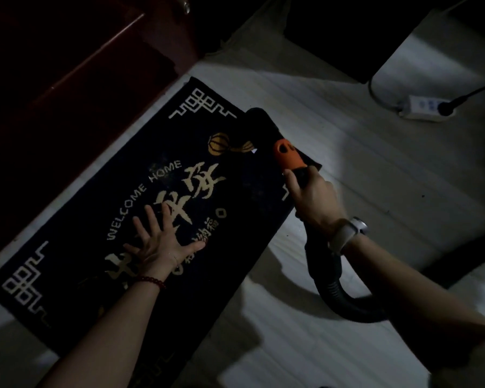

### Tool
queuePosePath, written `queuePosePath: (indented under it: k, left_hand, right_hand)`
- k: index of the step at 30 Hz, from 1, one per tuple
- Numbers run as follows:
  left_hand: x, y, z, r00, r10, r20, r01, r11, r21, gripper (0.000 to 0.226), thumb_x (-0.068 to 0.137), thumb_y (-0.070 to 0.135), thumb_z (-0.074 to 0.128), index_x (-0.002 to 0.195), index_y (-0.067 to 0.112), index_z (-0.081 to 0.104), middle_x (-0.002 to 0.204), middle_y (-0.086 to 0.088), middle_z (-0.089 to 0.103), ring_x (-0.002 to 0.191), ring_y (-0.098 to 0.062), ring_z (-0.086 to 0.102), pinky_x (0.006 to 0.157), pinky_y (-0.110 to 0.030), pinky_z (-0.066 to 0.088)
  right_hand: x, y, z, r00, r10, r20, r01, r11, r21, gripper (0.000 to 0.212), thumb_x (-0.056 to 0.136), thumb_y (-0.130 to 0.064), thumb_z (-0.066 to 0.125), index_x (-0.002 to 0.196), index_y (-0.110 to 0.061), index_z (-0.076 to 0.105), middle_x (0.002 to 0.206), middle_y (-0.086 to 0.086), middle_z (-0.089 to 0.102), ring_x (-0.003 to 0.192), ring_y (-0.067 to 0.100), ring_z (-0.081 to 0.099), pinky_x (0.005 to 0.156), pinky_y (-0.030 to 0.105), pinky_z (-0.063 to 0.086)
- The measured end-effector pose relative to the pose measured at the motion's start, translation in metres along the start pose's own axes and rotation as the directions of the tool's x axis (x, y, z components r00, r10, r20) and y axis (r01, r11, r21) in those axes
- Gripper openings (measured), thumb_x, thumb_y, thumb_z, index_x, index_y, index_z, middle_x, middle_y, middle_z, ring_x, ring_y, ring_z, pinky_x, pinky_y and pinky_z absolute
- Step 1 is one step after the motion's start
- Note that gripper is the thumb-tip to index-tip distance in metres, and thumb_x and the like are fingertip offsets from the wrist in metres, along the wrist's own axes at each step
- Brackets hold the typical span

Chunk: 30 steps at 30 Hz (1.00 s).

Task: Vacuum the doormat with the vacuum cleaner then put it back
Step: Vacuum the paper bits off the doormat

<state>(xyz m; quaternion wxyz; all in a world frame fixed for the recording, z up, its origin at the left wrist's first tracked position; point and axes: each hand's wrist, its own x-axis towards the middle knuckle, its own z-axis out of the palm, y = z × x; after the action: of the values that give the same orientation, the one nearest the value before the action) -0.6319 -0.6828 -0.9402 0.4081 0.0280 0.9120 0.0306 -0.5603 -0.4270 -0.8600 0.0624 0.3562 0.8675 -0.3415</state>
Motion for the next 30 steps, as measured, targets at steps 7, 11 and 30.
queuePosePath:
  k: [7,11,30]
  left_hand:
    - [-0.001,0.002,-0.001,1.0,-0.015,-0.001,0.015,1.0,-0.003,0.124,0.064,0.073,0.061,0.142,0.03,-0.025,0.148,-0.003,-0.039,0.138,-0.033,-0.029,0.108,-0.067,0.003]
    - [-0.002,0.002,0.0,1.0,-0.013,-0.015,0.013,1.0,-0.002,0.124,0.064,0.071,0.062,0.143,0.029,-0.025,0.148,-0.003,-0.038,0.137,-0.033,-0.03,0.108,-0.067,0.003]
    - [-0.004,0.004,0.0,1.0,-0.013,-0.004,0.012,1.0,-0.019,0.124,0.065,0.071,0.062,0.142,0.03,-0.025,0.148,-0.003,-0.039,0.138,-0.032,-0.03,0.108,-0.068,0.003]
  right_hand:
    - [-0.069,0.057,-0.016,0.988,0.157,-0.01,-0.156,0.987,0.044,0.029,0.092,-0.042,0.046,0.098,-0.014,0.048,0.063,0.008,0.061,0.049,0.028,0.062,0.052,0.044,0.053]
    - [-0.077,0.061,-0.024,0.975,0.224,0.007,-0.221,0.956,0.192,0.025,0.093,-0.038,0.047,0.094,-0.013,0.05,0.059,0.007,0.057,0.043,0.023,0.058,0.049,0.038,0.051]
    - [-0.071,0.035,-0.013,0.971,0.112,0.21,-0.168,0.948,0.272,0.021,0.093,-0.04,0.046,0.082,-0.022,0.046,0.06,0.004,0.055,0.038,0.013,0.054,0.039,0.025,0.046]
